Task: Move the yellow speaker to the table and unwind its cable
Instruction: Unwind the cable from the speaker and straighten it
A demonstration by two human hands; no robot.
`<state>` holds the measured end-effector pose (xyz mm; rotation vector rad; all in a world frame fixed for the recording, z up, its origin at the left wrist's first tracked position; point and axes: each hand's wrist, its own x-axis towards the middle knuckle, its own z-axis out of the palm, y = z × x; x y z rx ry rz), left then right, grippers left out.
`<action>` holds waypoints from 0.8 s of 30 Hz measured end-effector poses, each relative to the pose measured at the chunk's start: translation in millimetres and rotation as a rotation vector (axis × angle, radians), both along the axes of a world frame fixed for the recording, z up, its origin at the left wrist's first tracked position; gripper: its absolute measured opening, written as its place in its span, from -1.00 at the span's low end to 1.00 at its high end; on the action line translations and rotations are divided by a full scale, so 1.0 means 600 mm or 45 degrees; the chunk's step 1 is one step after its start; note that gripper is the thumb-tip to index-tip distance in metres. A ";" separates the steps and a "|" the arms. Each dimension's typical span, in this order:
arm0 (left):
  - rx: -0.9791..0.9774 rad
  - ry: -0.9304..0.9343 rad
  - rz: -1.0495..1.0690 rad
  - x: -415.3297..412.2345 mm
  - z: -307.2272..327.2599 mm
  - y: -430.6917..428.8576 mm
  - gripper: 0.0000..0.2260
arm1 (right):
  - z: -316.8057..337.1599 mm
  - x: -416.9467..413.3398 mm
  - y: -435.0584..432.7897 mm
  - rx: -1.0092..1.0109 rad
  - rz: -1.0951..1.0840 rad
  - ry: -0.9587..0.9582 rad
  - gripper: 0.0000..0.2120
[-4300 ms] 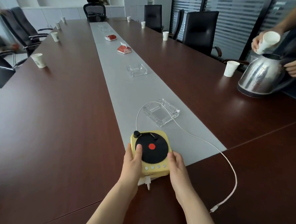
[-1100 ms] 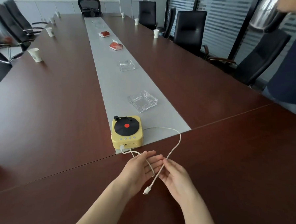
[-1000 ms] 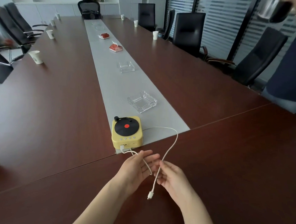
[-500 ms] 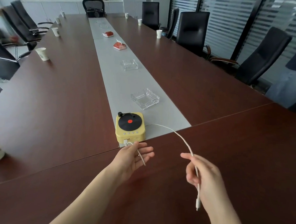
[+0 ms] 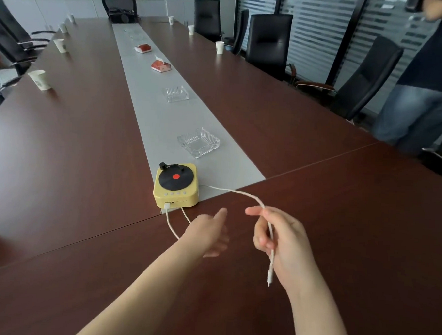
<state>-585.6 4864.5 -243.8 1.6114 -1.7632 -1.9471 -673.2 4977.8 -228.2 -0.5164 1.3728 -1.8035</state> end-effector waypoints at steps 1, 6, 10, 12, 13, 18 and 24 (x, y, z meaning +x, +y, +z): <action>0.106 0.189 0.084 -0.010 0.006 0.000 -0.62 | 0.001 0.005 0.002 0.006 0.047 0.012 -0.63; 0.415 0.768 0.381 -0.056 0.021 0.005 -0.75 | -0.008 0.019 0.014 0.089 0.156 -0.014 -0.64; 0.291 0.835 0.295 -0.059 0.049 0.018 -0.78 | -0.006 0.019 0.025 0.021 0.175 -0.054 -0.75; 0.177 0.861 0.183 -0.053 0.071 0.026 -0.78 | 0.003 0.013 0.037 -0.066 0.200 -0.061 -0.72; 0.139 0.862 0.136 -0.049 0.078 0.031 -0.78 | 0.006 0.012 0.044 -0.092 0.219 -0.072 -0.71; 0.140 0.747 0.046 -0.014 0.071 0.066 -0.82 | -0.007 0.014 0.038 0.151 0.296 -0.324 -0.65; -0.123 0.547 -0.165 0.014 0.042 0.058 -0.80 | -0.023 0.028 0.024 0.272 0.259 -0.252 -0.67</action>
